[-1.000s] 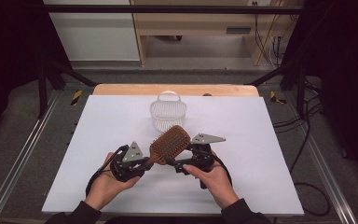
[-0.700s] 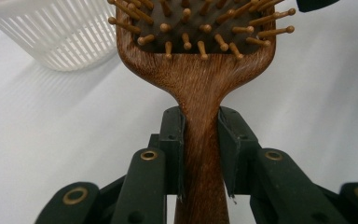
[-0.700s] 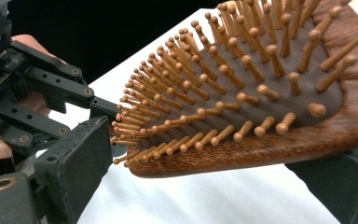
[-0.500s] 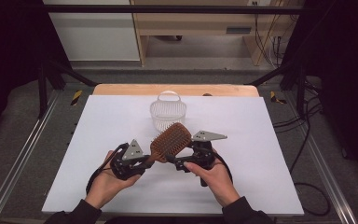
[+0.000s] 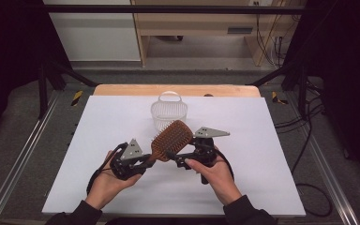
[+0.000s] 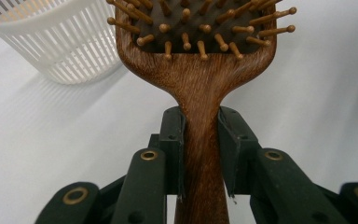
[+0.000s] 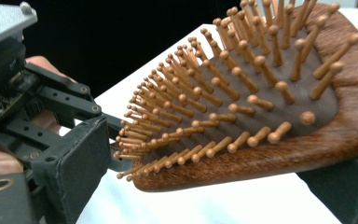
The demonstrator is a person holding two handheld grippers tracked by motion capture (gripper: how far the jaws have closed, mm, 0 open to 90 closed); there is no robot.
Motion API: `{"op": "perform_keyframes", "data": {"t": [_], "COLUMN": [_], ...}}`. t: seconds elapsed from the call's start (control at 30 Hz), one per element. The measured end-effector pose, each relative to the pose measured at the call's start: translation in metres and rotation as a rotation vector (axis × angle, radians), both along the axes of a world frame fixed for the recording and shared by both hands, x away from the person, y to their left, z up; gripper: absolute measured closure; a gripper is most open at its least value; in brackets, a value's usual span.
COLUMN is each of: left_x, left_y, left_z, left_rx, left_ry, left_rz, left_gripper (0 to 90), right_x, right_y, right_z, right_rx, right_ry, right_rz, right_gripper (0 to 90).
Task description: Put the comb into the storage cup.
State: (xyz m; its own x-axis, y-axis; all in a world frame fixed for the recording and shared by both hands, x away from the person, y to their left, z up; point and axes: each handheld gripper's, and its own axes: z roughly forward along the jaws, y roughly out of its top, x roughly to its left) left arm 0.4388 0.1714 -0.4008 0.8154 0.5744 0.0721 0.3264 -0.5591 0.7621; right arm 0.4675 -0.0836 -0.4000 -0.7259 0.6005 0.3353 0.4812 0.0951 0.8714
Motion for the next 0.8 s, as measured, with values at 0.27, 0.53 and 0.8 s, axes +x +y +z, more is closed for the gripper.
{"op": "perform_keyframes", "data": {"t": [0.27, 0.53, 0.8], "left_x": [-0.001, 0.0, -0.001], "left_y": [-0.001, -0.002, -0.004], "left_z": [0.002, 0.0, -0.003], "left_rx": [-0.027, -0.053, -0.1], "left_ry": [-0.021, -0.04, -0.077], "left_rz": [-0.002, -0.003, 0.0], "left_gripper": [72.7, 72.7, 72.7], "right_x": [0.004, 0.007, 0.01], "right_y": [0.0, 0.0, -0.002], "right_z": [0.01, 0.016, 0.021], "right_rx": [0.021, 0.045, 0.076], "right_ry": [-0.01, -0.012, -0.021], "right_rz": [-0.013, -0.02, -0.041], "right_gripper": [7.5, 8.7, 16.5]}}
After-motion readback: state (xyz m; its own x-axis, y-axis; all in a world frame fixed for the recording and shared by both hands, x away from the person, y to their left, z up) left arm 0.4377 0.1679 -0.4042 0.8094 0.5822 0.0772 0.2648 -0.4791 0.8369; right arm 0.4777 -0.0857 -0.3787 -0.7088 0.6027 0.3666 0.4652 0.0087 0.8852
